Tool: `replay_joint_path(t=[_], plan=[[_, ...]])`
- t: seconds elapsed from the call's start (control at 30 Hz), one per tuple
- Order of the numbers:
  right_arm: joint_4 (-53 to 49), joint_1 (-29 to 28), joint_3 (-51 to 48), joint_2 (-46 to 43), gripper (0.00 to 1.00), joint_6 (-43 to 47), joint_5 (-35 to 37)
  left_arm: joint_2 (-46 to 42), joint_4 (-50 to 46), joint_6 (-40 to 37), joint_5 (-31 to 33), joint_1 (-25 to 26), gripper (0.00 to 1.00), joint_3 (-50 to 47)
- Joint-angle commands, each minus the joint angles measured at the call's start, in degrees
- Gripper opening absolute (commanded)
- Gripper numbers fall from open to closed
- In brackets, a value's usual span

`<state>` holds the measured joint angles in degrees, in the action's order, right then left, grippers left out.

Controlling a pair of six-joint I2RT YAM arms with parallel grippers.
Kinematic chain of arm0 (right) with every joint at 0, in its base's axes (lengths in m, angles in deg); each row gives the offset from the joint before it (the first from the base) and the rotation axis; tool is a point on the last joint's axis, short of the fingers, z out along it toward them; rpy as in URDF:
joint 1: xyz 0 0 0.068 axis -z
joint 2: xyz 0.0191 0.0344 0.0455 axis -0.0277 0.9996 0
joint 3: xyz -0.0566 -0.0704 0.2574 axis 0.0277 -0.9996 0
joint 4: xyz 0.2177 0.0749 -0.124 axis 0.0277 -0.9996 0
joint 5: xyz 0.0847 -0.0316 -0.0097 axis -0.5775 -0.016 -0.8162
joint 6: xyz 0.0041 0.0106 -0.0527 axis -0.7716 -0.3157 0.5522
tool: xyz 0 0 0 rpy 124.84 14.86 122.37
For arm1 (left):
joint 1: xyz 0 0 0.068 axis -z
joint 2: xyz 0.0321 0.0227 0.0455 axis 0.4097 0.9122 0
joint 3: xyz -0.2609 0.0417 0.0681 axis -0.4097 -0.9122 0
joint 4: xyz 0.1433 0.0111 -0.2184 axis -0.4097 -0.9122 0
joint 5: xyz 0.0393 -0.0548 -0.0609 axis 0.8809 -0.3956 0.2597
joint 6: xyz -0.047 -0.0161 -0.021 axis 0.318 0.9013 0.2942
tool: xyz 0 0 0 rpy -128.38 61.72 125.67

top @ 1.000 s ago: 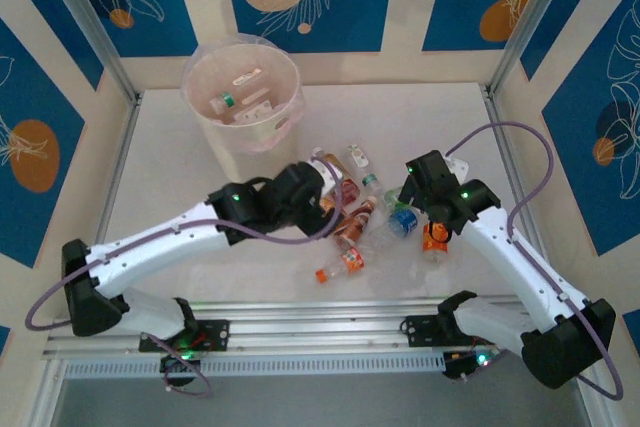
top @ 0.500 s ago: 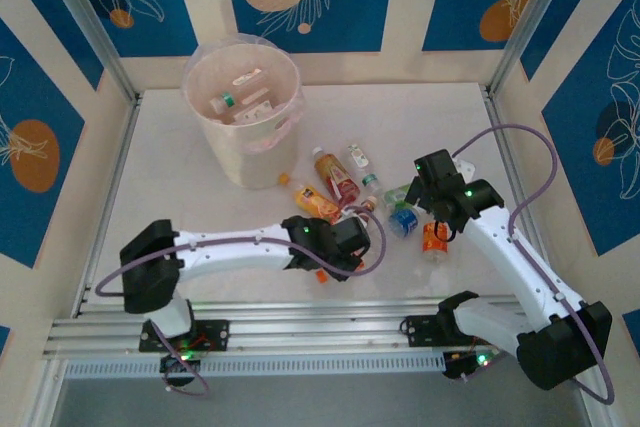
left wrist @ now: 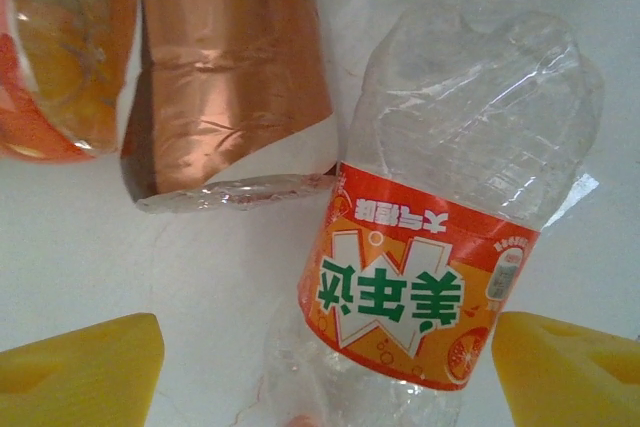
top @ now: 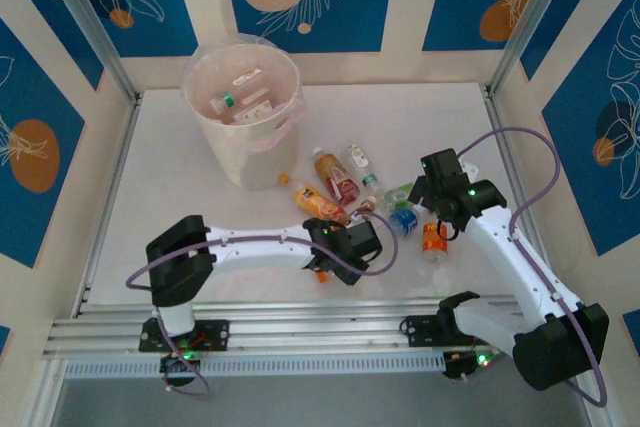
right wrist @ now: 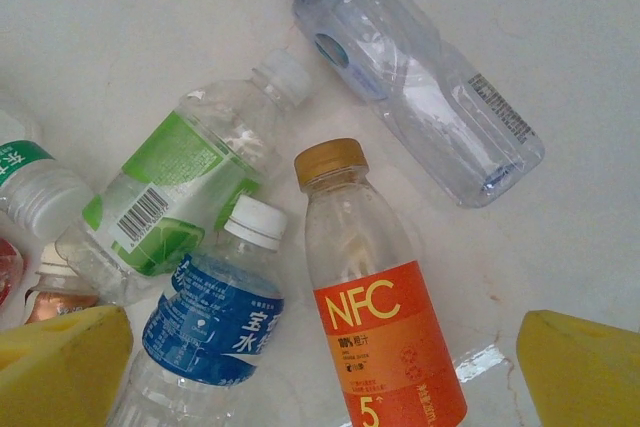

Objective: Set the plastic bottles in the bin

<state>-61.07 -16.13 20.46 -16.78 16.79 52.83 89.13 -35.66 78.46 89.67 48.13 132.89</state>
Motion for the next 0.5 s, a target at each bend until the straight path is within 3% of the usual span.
replay_joint_path(t=[0.0,0.17,0.47], plan=[[0.7,0.4,-0.5,-1.0,0.99,0.6,-0.8,1.8,-0.8,0.1,-1.2,0.7,0.85,1.9],[1.0,0.7,-0.5,-1.0,0.99,0.8,-1.1,3.5,-0.5,0.1,-1.0,0.7,0.8,2.2],[1.3,0.7,-0.6,-1.1,0.99,0.8,-1.3,6.2,-1.2,-0.5,0.4,0.7,0.8,3.3]])
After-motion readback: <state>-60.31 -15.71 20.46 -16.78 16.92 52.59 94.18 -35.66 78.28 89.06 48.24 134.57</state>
